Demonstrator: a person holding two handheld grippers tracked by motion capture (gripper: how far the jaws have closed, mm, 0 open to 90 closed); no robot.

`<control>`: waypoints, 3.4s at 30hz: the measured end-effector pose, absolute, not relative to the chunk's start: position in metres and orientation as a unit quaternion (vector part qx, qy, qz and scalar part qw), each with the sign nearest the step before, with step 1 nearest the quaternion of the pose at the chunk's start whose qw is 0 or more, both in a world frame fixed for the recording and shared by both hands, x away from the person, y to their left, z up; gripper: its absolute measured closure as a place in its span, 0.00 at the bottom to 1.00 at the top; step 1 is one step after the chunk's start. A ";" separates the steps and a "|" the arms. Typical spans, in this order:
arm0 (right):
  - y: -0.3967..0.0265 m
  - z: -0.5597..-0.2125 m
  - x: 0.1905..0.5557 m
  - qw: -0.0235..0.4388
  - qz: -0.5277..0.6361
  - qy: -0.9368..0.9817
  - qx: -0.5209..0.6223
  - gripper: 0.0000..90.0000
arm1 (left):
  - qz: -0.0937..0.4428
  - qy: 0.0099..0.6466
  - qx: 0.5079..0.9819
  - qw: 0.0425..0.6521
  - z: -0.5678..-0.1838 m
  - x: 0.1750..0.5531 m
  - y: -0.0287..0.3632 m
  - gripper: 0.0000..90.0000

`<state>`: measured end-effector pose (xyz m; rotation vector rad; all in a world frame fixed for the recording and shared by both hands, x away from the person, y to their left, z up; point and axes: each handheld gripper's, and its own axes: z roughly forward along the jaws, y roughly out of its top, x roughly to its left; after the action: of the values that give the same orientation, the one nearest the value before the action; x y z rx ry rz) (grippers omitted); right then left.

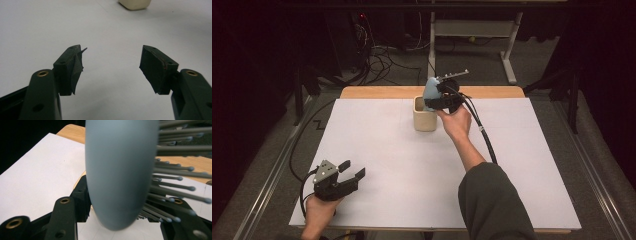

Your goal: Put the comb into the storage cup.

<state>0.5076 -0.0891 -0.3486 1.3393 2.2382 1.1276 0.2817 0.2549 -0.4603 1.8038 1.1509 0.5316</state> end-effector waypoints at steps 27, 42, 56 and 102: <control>-0.095 -0.343 0.503 0.146 0.397 0.781 0.459 0.45 | 0.215 0.464 0.730 0.452 -0.460 0.282 0.254 0.39; -0.101 -0.345 0.497 0.161 0.404 0.780 0.450 0.39 | 0.214 0.463 0.732 0.451 -0.460 0.282 0.253 0.39; -0.102 -0.342 0.492 0.163 0.400 0.786 0.443 0.40 | 0.214 0.463 0.731 0.453 -0.461 0.283 0.253 0.39; -0.135 -0.344 0.470 0.187 0.415 0.778 0.434 0.38 | 0.213 0.465 0.732 0.451 -0.461 0.283 0.253 0.39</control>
<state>0.4704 -0.1346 -0.3440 1.2204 2.1892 1.1678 0.2832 0.2527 -0.4608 1.8092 1.1489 0.5260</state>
